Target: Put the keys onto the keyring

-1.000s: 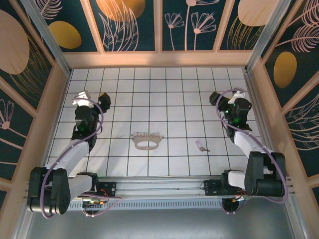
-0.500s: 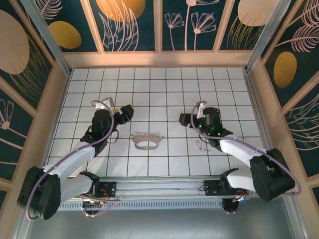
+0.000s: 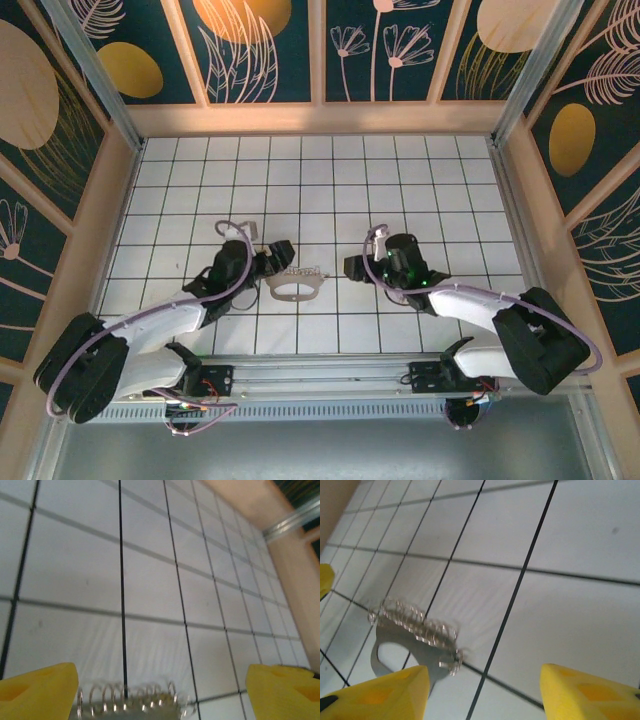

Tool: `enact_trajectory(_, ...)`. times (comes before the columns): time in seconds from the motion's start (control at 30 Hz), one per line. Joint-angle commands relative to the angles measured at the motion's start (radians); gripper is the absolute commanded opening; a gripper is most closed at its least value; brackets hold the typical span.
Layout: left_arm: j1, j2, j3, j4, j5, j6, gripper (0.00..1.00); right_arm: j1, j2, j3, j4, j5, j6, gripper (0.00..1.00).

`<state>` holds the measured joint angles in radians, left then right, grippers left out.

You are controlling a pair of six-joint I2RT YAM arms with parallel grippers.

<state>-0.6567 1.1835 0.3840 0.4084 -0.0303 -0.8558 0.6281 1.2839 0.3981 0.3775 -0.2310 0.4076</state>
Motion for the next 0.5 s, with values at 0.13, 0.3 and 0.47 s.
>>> enact_trajectory(0.13,-0.109,0.011,-0.023,0.061,-0.048,-0.061,0.86,0.096,-0.012,-0.043,0.042,0.089,0.044,0.61)
enact_trajectory(0.3,-0.14,0.03,-0.04,0.093,-0.053,-0.08,0.87,0.13,-0.034,-0.046,0.04,0.135,0.027,0.9)
enact_trajectory(0.47,-0.156,0.085,-0.04,0.14,-0.036,-0.093,0.87,0.131,-0.041,-0.029,0.021,0.136,-0.005,0.99)
